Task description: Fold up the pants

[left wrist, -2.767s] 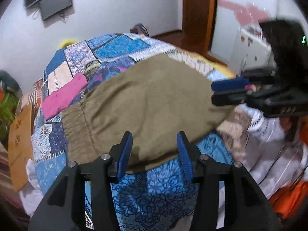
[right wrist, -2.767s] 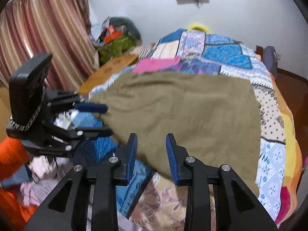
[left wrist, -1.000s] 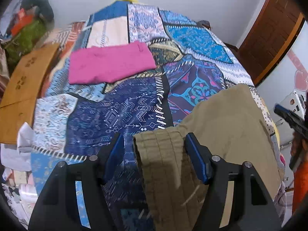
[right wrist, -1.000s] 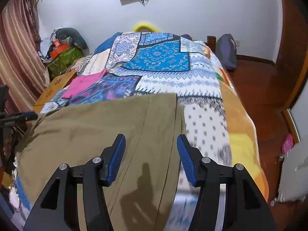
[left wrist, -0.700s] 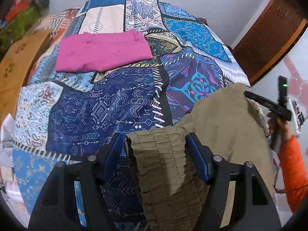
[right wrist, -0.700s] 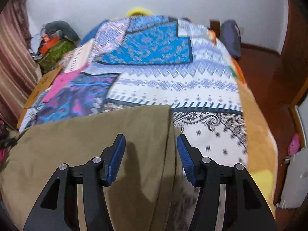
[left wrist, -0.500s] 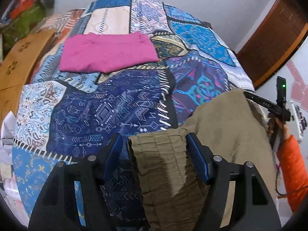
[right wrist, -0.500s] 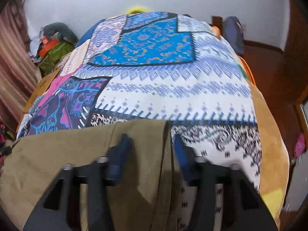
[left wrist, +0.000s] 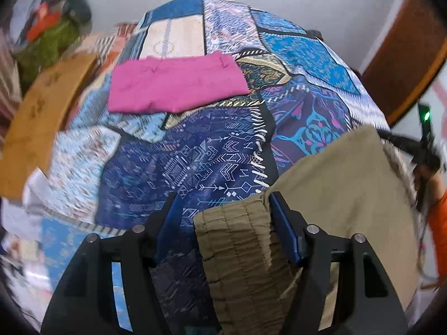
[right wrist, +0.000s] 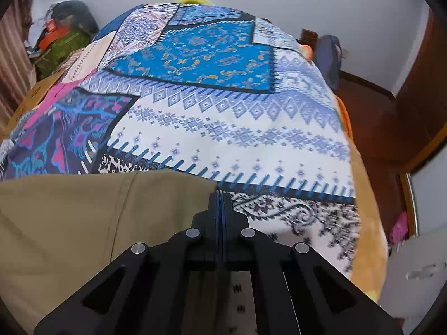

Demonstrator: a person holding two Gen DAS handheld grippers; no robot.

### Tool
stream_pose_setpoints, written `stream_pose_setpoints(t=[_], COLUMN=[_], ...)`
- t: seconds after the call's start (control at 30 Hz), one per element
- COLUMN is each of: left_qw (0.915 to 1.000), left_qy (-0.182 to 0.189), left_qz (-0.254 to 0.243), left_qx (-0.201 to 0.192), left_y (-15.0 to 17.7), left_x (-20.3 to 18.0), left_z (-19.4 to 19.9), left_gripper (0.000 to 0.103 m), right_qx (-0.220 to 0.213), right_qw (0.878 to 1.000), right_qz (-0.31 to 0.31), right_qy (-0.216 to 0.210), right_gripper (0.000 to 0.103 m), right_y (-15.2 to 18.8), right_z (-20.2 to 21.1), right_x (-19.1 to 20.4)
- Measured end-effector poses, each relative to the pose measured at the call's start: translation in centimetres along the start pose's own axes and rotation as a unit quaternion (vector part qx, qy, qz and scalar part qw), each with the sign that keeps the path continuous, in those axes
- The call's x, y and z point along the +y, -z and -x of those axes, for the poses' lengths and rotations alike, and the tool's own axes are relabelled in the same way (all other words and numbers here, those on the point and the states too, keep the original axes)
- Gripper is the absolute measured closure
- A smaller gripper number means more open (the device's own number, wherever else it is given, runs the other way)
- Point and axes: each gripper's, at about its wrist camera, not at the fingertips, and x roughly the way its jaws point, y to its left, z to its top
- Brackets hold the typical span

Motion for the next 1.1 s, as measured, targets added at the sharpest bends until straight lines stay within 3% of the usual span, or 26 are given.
stream_pose_setpoints(t=[0.07,0.2,0.33,0.47,0.6,0.67,0.9,1.1], left_qw=[0.9997,0.9985,0.9979,0.9982,0.9986,0.9988,0.9988,0.9994], left_qy=[-0.001,0.025,0.024,0.021,0.027,0.028,0.049,0.028], left_qz=[-0.021,-0.041,-0.059,-0.056,-0.046,-0.041,0.005,-0.008], left_qx=[-0.014,-0.026,-0.008,-0.001,-0.002,-0.002,-0.004,-0.018], left_y=[0.0,0.6,1.9,2.8,3.6,4.5,7.6,9.8], left_x=[-0.7,-2.1,-3.6,-3.8,-2.9,-2.2,-0.2,-0.9], left_z=[1.5,3.4,2.3,1.5,2.3,2.8,4.8,7.8], left_gripper=[0.037,0.035,0.034,0.03,0.027,0.024,0.022,0.022], right_qx=[-0.004,-0.035,-0.033,0.003,0.07,0.05,0.045,0.024], right_qw=[1.0,0.996,0.988,0.977,0.969,0.972,0.978,0.984], right_qz=[-0.007,0.001,0.038,0.064,0.108,0.12,0.104,0.093], right_qy=[-0.022,-0.083,-0.148,-0.202,-0.209,-0.194,-0.174,-0.148], right_gripper=[0.094,0.058,0.049,0.049,0.049,0.049,0.049,0.049], right_y=[0.1,0.8,1.3,2.0,4.2,5.5,9.2,11.9], right_z=[1.9,5.7,7.2,6.0,3.6,4.2,7.2,9.2], right_x=[0.4,3.3,8.5,13.8,17.0,17.1,15.0,14.1])
